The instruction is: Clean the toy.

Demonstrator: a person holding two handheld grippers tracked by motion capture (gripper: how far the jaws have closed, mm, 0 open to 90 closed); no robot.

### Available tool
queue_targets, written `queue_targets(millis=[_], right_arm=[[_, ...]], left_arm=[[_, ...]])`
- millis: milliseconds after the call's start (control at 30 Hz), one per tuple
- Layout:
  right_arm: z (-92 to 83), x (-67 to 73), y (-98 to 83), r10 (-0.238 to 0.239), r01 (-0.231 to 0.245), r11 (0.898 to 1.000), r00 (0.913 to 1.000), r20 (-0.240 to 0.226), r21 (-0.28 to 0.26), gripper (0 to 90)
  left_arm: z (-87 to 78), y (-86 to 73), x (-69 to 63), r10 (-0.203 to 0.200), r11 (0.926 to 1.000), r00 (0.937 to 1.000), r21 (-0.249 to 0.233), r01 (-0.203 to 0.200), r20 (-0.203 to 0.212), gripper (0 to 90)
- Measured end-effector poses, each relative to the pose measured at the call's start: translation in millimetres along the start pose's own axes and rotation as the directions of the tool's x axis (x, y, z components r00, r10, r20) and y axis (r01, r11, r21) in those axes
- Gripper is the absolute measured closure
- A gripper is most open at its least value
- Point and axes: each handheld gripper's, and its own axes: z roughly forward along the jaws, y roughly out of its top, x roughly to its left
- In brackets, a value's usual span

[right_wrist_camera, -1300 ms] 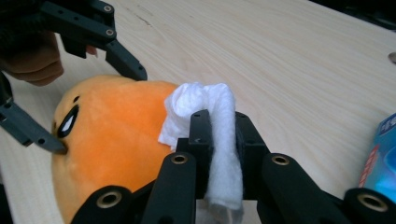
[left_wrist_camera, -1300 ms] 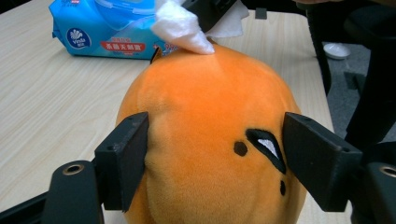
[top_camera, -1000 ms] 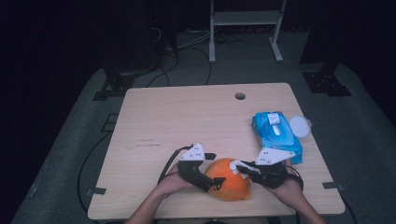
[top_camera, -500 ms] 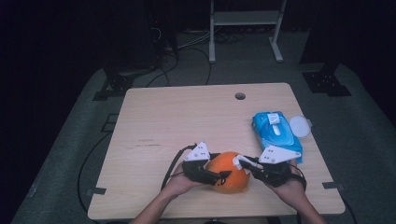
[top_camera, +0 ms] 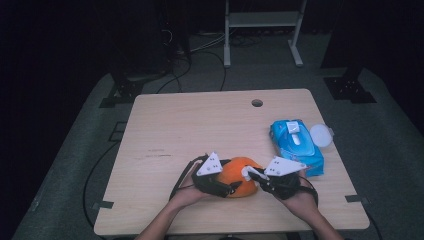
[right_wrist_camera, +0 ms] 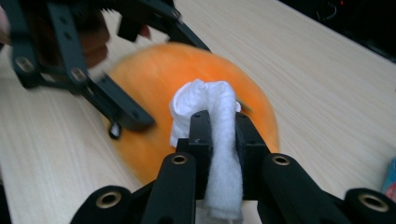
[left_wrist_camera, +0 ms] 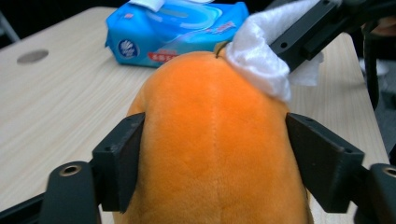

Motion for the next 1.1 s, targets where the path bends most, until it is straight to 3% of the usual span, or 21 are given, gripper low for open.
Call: queue_targets(millis=[133, 200, 267, 300, 333, 367, 400, 433, 567, 633, 700, 767, 800, 867, 933, 1000, 1100], right_arm=[[-2.2, 12.7, 9.2, -0.059, 0.059, 0.998, 0.9982, 0.011, -0.03, 79.3], [-4.9, 8.4, 10.5, -0.057, 0.058, 0.998, 0.9983, 0.014, -0.039, 79.4], [-5.8, 5.6, 9.2, -0.045, 0.046, 0.998, 0.9989, 0.015, -0.039, 79.5], [-6.5, 1.6, 7.0, -0.031, 0.032, 0.999, 0.9994, 0.015, -0.038, 79.6], [-6.4, -3.3, 3.1, -0.022, 0.022, 0.999, 0.9997, 0.014, -0.029, 79.8], [-6.4, -3.3, 3.1, -0.022, 0.022, 0.999, 0.9997, 0.014, -0.029, 79.8], [-4.4, -7.2, -1.1, -0.003, 0.003, 1.0, 1.0, 0.008, -0.016, 79.9], [-3.8, -8.0, -2.0, 0.001, -0.001, 1.0, 1.0, 0.006, -0.015, 80.0], [-2.7, -9.4, -2.3, 0.005, -0.005, 1.0, 0.9999, 0.01, -0.009, 80.0], [-2.5, -5.1, 0.2, -0.004, 0.004, 1.0, 0.9998, 0.022, -0.01, 80.3], [-3.1, -1.1, 2.6, -0.011, 0.011, 1.0, 0.9997, 0.021, -0.014, 80.4], [-3.6, 9.0, 8.4, -0.031, 0.032, 0.999, 0.9995, 0.006, -0.027, 80.3], [-2.4, 16.7, 12.7, -0.042, 0.041, 0.998, 0.9986, -0.032, -0.041, 80.2], [-1.4, 19.3, 13.7, -0.048, 0.047, 0.998, 0.9981, -0.039, -0.041, 80.2], [-1.8, 17.4, 13.4, -0.053, 0.052, 0.998, 0.9977, -0.043, -0.041, 80.3], [-4.6, 9.2, 11.4, -0.026, 0.024, 0.998, 0.9989, -0.038, -0.05, 80.3], [-10.5, -6.2, 5.0, 0.005, -0.005, 0.999, 0.9999, 0.009, -0.042, 80.3]], left_arm=[[2.4, 2.2, -10.9, 0.079, 0.9969, 0.9969, -0.005, -0.079, 0.008, 25.5], [2.1, 2.9, -13.7, 0.105, 0.9945, 0.9944, 0.0, -0.105, 0.011, 25.4], [1.2, 3.0, -13.2, 0.104, 0.9946, 0.9945, -0.003, -0.104, 0.014, 25.0], [1.4, 3.0, -12.7, 0.092, 0.9958, 0.9957, -0.01, -0.091, 0.016, 22.4], [0.4, 3.7, -6.9, 0.047, 0.9988, 0.9985, -0.018, -0.046, 0.03, 15.9], [0.4, 3.7, -6.9, 0.047, 0.9988, 0.9985, -0.018, -0.046, 0.03, 12.7], [-1.5, 4.0, 2.4, -0.063, 0.9972, 0.996, -0.037, 0.065, 0.063, 10.7], [-2.4, 3.8, 6.5, -0.098, 0.9945, 0.9932, -0.03, 0.1, 0.062, 9.8], [-1.6, -0.4, 10.6, -0.142, 0.9897, 0.9876, -0.002, 0.143, 0.065, 13.2], [-0.4, 0.2, 5.8, -0.103, 0.9947, 0.9932, 0.003, 0.103, 0.054, 20.7], [1.9, 3.6, -1.4, -0.052, 0.9986, 0.9975, 0.011, 0.051, 0.048, 21.7], [3.6, 5.1, -7.5, 0.004, 0.9999, 0.9986, 0.01, -0.004, 0.053, 23.1], [3.9, 5.7, -10.8, 0.035, 0.9993, 0.998, 0.011, -0.035, 0.052, 23.4], [3.5, 5.8, -13.8, 0.072, 0.9972, 0.9964, 0.017, -0.073, 0.045, 23.4], [2.1, 3.5, -12.0, 0.063, 0.998, 0.9969, 0.005, -0.064, 0.046, 24.4], [1.0, 0.9, -8.9, 0.061, 0.9981, 0.9968, 0.002, -0.062, 0.05, 25.1], [-0.3, -2.7, -4.3, 0.043, 0.9991, 0.9975, -0.002, -0.043, 0.056, 25.1]])
